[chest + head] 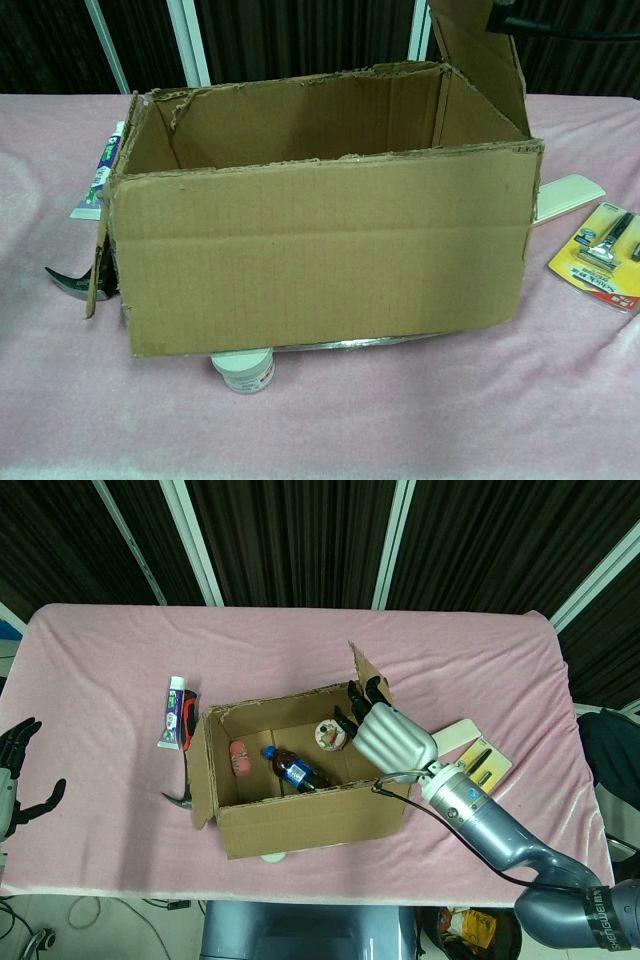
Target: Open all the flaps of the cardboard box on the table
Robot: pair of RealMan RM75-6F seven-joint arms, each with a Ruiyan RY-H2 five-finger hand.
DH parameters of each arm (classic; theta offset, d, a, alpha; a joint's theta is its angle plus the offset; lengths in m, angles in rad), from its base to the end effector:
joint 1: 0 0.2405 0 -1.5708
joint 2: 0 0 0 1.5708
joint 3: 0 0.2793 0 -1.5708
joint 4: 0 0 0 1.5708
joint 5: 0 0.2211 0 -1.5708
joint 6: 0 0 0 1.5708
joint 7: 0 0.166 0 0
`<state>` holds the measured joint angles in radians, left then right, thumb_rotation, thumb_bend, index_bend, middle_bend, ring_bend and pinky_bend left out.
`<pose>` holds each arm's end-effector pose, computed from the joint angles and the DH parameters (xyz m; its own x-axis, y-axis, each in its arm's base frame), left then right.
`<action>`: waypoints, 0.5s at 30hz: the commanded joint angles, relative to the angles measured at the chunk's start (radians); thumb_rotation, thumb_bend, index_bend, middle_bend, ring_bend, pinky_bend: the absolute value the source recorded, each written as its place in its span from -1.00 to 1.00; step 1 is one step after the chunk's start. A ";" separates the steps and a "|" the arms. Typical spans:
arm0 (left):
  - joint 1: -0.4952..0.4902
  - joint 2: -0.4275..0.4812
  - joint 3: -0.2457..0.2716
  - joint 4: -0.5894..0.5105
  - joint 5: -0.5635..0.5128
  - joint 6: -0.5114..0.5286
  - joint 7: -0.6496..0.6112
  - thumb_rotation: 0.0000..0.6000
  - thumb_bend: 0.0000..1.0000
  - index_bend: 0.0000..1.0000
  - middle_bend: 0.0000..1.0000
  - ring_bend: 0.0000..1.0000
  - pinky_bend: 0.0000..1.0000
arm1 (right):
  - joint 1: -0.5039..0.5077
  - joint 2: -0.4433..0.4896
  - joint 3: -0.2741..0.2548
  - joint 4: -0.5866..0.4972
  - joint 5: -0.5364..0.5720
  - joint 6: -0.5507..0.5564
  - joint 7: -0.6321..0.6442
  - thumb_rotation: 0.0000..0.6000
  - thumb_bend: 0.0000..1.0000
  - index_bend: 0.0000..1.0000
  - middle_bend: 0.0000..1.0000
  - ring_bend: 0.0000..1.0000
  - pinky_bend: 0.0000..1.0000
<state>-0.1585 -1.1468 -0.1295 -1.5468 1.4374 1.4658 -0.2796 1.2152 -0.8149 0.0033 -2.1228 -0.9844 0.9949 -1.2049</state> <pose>-0.3331 0.2487 0.1710 0.1438 -0.0854 0.9859 0.9885 -0.0337 -0.1471 -0.0092 -0.3609 0.1429 0.8848 0.4378 0.1598 0.0682 -0.4609 0.8848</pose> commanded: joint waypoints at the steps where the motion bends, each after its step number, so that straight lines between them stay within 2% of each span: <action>1: 0.000 0.000 0.000 -0.001 0.000 0.000 0.000 1.00 -0.31 -0.88 -0.93 -0.94 -0.86 | -0.010 0.010 0.005 0.003 -0.005 0.003 0.001 1.00 -0.61 -0.86 -0.66 -0.81 -0.50; 15: 0.000 0.002 0.002 -0.003 0.001 -0.003 0.005 1.00 -0.31 -0.88 -0.92 -0.94 -0.87 | -0.074 0.094 0.015 0.001 -0.031 -0.015 0.049 1.00 -0.68 -1.00 -0.74 -0.83 -0.53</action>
<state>-0.1589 -1.1448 -0.1276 -1.5495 1.4384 1.4624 -0.2740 1.1480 -0.7270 0.0188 -2.1229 -1.0097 0.9840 -1.1632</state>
